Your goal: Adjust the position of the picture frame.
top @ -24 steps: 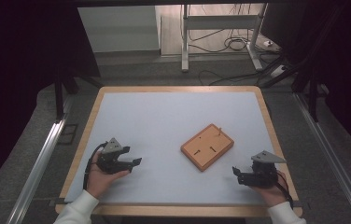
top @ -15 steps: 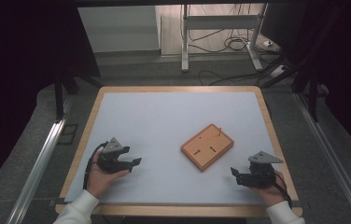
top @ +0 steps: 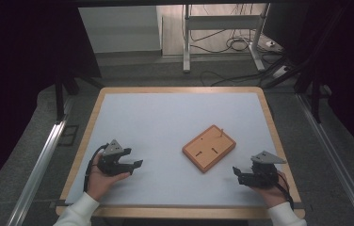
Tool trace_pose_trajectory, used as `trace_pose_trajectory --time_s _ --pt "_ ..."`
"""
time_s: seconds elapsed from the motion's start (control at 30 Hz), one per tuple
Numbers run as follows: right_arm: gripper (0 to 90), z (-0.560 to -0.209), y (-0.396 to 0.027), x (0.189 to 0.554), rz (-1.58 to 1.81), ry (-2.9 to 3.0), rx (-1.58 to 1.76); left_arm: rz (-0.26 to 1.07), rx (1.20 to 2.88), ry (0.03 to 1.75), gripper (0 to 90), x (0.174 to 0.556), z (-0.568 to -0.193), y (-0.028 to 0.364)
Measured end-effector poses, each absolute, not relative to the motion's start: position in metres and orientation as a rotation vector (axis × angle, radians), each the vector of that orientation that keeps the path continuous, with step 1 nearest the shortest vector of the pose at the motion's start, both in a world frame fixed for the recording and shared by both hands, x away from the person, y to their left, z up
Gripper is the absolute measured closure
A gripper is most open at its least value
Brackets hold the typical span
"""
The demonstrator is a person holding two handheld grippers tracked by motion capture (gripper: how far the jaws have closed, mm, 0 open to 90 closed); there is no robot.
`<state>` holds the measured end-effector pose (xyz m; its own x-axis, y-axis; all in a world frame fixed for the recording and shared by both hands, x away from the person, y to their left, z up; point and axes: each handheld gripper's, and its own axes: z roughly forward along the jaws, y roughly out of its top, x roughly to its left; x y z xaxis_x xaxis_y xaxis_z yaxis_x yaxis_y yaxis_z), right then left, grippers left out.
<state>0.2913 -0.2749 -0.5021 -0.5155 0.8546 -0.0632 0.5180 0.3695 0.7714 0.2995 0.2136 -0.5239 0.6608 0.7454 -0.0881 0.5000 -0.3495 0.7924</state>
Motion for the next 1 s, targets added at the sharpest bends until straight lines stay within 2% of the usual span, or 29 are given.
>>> trace_pose_trajectory --time_s 0.4,1.0 --pt "16.8 -0.493 -0.273 0.299 0.991 2.165 1.175 0.375 2.025 0.979 28.2 0.3 -0.524 0.214" --pt "21.6 -0.477 -0.245 0.331 0.97 2.188 1.081 0.375 2.022 0.997 28.2 0.299 -0.524 0.215"
